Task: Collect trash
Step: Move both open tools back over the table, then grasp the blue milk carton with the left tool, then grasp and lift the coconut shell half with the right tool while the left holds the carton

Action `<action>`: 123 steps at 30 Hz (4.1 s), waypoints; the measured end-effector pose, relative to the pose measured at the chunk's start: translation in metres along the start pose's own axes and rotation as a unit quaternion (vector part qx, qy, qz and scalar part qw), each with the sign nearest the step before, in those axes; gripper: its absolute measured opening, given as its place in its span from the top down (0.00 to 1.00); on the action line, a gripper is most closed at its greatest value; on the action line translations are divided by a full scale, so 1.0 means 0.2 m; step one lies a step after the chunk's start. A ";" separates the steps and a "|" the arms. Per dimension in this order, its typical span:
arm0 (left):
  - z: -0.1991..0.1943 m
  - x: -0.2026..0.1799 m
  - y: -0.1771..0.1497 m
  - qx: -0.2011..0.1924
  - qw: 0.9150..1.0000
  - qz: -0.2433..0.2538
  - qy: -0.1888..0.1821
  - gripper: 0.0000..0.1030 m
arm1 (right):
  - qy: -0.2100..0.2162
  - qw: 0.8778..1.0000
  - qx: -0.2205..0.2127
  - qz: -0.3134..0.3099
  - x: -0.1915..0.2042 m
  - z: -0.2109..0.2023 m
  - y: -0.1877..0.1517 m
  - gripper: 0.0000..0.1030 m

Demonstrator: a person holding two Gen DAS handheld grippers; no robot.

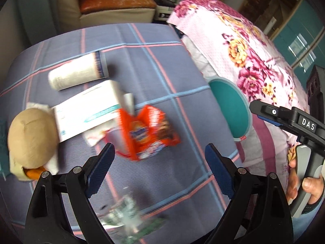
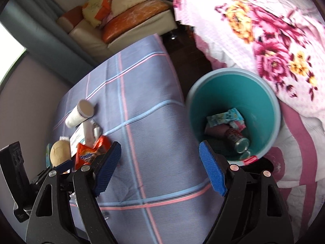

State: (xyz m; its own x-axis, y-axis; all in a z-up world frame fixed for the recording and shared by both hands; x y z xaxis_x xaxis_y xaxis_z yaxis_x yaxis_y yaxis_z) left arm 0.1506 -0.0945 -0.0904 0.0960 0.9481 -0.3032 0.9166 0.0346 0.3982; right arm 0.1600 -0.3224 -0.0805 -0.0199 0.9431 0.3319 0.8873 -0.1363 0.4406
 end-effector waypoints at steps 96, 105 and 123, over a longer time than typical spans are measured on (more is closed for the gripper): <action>-0.24 1.54 -0.03 -0.083 0.978 -0.161 0.100 0.49 | 0.051 0.949 0.080 -0.301 1.57 0.81 0.11 0.84; -0.39 1.55 0.02 -0.117 0.973 -0.187 0.066 0.50 | 0.064 0.956 0.083 -0.274 1.55 0.91 0.13 0.86; -0.42 1.09 0.08 -0.115 0.987 -0.112 0.007 0.49 | -0.013 0.947 -0.063 -0.316 1.43 0.41 0.22 0.94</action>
State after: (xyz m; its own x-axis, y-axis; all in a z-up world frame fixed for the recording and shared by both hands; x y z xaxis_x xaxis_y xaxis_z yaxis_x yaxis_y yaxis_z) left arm 0.1534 0.1382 -0.0783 -0.1058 0.9130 -0.3940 0.8020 0.3126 0.5090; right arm 0.2304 -0.0345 -0.0344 -0.5158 0.8552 -0.0502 0.6403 0.4238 0.6406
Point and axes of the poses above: each gripper's, at about its wrist camera, not at the fingertips, and z roughly the way its jaws point, x to its left, y to its top, the point moved 5 cm from there along z, roughly the way its jaws point, and after that the axes turned 6 degrees about -z, right-handed, at the moved point
